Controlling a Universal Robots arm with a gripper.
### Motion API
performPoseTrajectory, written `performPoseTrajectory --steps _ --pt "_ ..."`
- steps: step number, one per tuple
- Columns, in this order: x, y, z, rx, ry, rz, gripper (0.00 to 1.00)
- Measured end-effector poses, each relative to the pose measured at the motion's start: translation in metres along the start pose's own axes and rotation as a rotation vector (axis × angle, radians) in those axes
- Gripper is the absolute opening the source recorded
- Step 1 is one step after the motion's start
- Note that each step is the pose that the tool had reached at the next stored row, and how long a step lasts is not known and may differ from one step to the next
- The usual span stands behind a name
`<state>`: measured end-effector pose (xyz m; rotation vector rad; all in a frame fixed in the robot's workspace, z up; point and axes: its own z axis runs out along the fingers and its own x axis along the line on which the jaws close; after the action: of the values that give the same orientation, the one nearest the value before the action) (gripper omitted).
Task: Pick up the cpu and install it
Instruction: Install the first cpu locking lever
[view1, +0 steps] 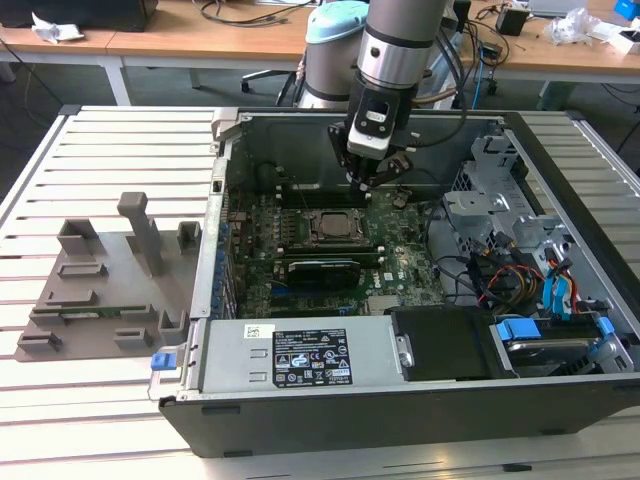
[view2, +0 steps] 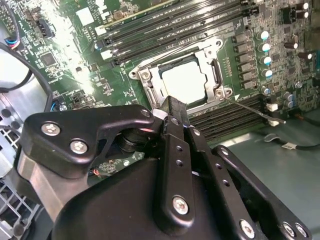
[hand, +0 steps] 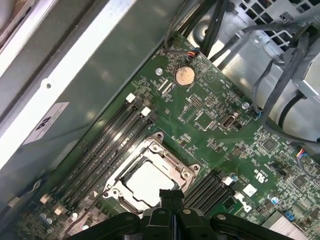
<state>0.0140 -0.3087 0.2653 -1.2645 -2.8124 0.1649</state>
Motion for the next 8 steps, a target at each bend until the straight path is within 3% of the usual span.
performPoseTrajectory --steps 4,8 --pt "0.0000 0.0000 0.0000 0.0002 -0.0047 -0.039 0.11" --pt "0.0000 0.0000 0.0000 0.0005 -0.0128 -0.107 0.11"
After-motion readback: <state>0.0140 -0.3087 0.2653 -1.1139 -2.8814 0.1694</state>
